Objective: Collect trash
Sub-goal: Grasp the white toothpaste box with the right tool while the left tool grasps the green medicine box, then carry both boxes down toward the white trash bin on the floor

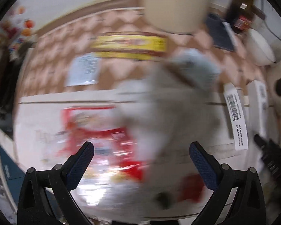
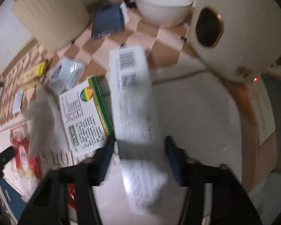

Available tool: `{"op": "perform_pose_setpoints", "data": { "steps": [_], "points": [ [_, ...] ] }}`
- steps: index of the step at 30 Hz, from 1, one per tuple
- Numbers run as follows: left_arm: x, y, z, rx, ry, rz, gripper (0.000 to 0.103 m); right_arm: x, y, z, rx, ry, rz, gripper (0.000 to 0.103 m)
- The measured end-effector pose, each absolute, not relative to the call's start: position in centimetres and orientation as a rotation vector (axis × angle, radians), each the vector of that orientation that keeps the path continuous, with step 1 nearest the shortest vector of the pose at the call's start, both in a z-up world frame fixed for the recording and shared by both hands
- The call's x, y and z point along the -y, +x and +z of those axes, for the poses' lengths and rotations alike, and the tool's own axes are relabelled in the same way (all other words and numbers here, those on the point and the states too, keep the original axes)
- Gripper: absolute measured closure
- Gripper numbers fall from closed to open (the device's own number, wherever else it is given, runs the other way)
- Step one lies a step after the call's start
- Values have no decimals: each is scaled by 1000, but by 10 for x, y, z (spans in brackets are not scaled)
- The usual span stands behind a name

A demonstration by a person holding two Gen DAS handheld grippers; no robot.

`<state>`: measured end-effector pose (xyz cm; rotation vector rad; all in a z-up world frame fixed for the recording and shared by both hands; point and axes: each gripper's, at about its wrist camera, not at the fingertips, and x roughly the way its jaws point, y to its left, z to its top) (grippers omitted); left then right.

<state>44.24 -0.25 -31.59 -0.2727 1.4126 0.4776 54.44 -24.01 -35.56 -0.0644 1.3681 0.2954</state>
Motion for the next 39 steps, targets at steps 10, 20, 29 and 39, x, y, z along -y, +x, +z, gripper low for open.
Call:
{"op": "perform_pose_setpoints", "data": {
  "steps": [10,20,29,39],
  "points": [
    [70,515,-331,-1448,-483,214,0,304,541,-372,-1410,-45,184,52],
    [78,532,-348,-1472,-680,196,1,327,537,-379,-1424,23,157,52],
    [124,565,-370,-1516,-541,222,23,343,551,-380,-1421,16,79,52],
    [138,537,-345,-1429,-247,231,36,331,548,-388,-1391,10,58,53]
  ]
}}
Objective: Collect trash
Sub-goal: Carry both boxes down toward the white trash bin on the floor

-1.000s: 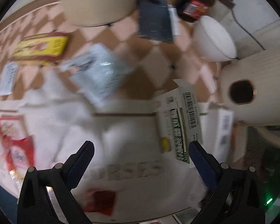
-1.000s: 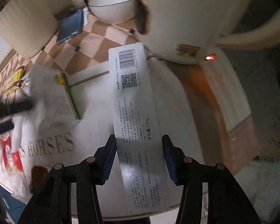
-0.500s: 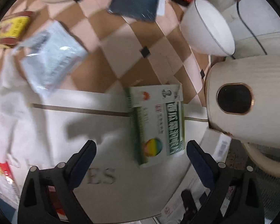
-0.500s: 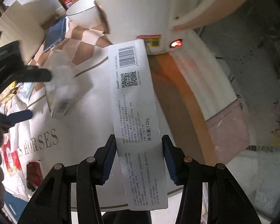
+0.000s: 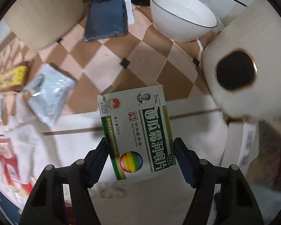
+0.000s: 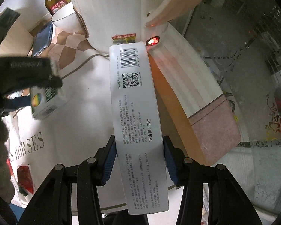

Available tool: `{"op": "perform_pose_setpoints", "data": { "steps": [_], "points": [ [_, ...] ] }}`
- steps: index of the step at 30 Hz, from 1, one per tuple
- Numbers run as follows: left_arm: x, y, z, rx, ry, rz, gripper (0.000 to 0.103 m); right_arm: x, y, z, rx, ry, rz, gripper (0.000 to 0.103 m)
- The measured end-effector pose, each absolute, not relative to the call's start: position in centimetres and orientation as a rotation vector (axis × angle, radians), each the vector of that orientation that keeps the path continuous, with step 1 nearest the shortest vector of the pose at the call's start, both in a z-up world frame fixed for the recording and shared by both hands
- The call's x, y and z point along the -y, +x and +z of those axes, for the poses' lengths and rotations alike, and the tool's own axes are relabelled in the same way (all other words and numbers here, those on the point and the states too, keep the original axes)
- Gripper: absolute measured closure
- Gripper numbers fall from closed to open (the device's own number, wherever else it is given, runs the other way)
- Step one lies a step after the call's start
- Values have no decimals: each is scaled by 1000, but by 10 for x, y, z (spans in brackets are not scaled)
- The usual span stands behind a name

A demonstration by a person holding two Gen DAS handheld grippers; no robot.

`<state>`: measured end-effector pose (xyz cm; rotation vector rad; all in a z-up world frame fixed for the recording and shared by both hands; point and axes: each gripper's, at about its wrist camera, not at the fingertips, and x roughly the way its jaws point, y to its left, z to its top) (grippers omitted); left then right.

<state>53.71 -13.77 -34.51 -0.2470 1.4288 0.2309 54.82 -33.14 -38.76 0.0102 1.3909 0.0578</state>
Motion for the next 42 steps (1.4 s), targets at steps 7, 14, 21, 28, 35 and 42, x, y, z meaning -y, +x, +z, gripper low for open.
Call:
{"op": "perform_pose_setpoints", "data": {
  "steps": [7,14,21,28,35,42],
  "points": [
    [116,456,-281,-1315,-178,227,36,345,523,-369,-1370,52,94,53],
    [104,362,-247,-1213,-143,216,36,324,454,-325,-1306,66,169,53],
    [62,217,-255,-1215,-199,238,36,285,327,-305,-1301,64,299,53],
    [17,106,-356,-1414,-311,303,36,246,194,-385,-1483,32,387,53],
    [-15,84,-542,-1623,-439,304,36,212,131,-552,-1743,33,421,53],
    [-37,100,-740,-1761,-639,273,17,176,126,-744,-1917,50,474,53]
  ]
}}
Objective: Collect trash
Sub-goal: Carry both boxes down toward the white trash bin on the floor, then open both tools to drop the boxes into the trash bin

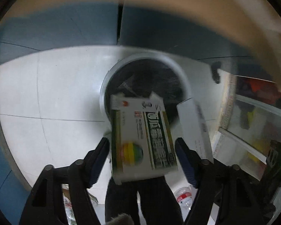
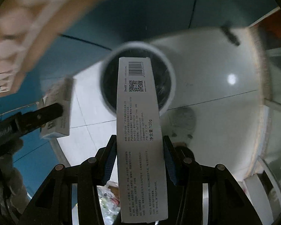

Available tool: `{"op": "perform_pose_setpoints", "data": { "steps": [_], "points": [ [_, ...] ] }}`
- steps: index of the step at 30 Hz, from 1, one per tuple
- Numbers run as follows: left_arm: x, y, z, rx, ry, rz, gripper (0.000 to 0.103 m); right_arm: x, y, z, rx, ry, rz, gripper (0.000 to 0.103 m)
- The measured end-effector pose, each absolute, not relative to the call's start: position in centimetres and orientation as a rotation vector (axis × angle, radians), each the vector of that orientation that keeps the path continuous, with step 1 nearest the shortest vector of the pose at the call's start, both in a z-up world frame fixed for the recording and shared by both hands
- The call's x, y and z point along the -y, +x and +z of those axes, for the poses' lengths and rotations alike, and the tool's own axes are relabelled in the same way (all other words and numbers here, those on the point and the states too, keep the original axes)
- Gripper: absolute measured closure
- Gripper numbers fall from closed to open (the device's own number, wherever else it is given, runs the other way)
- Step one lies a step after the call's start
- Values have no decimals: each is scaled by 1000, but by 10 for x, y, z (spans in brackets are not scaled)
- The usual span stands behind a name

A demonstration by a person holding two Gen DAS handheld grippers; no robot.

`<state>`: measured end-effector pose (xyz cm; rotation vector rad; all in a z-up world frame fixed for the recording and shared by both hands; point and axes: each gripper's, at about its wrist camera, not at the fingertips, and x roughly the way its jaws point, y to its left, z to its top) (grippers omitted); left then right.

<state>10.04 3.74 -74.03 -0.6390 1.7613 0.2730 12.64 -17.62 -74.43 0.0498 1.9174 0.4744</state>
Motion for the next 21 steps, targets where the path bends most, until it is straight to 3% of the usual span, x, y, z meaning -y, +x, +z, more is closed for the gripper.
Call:
{"op": "perform_pose_setpoints", "data": {
  "steps": [2,4,6,11,21],
  "points": [
    [-38,101,-770,-1767,-631,287,1,167,130,-787,-1952,44,488,52],
    [-37,93,-785,-1773,-601,317,1,157,132,-824,-1977,24,504,45],
    [-36,86,-794,-1764,-573,356,1,150,135,-850,-1974,-9,514,10],
    [-32,66,-779,-1689,-402,465,1,149,135,-847,-1892,-104,469,0],
    [-32,41,-666,-1579,-368,550,1,163,141,-763,-1721,-219,396,0]
  ]
}}
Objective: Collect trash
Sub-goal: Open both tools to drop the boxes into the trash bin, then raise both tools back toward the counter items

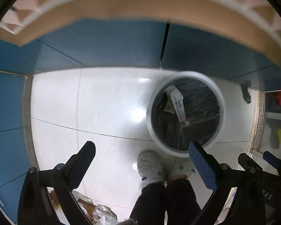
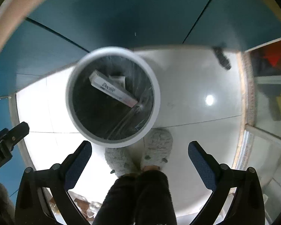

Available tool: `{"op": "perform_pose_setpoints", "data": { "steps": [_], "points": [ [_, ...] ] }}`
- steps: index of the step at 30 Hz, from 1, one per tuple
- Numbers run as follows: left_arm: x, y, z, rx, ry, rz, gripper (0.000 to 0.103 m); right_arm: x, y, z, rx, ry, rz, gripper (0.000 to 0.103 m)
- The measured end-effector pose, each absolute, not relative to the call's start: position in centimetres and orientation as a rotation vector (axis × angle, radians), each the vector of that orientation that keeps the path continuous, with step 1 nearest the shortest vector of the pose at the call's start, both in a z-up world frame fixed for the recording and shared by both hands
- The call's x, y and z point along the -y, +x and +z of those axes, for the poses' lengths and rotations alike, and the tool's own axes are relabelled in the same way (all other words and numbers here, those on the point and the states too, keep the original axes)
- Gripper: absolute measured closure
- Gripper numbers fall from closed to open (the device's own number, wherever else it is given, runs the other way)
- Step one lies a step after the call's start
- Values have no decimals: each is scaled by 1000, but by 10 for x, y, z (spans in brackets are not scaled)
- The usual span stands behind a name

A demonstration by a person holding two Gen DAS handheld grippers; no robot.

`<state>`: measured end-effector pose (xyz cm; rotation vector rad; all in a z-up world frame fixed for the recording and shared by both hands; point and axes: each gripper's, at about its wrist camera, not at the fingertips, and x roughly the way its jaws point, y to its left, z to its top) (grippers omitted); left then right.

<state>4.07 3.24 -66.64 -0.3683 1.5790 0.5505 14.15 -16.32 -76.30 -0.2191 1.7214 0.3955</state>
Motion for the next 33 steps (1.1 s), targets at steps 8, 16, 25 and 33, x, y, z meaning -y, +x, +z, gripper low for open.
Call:
{"op": "perform_pose_setpoints", "data": {
  "steps": [8,16,25,33],
  "points": [
    [-15,33,-552,-1503,-356,521,1,166,131,-624,-1637,-209,425,0],
    [3,19,-457,-1476,-344,487,1,180,117,-483,-1573,-194,462,0],
    [20,-1,-373,-1449,-364,441,1,203,96,-372,-1537,-207,484,0],
    [11,-2,-304,-1320,-368,452,1,210,96,-296,-1472,-104,530,0]
  ]
}}
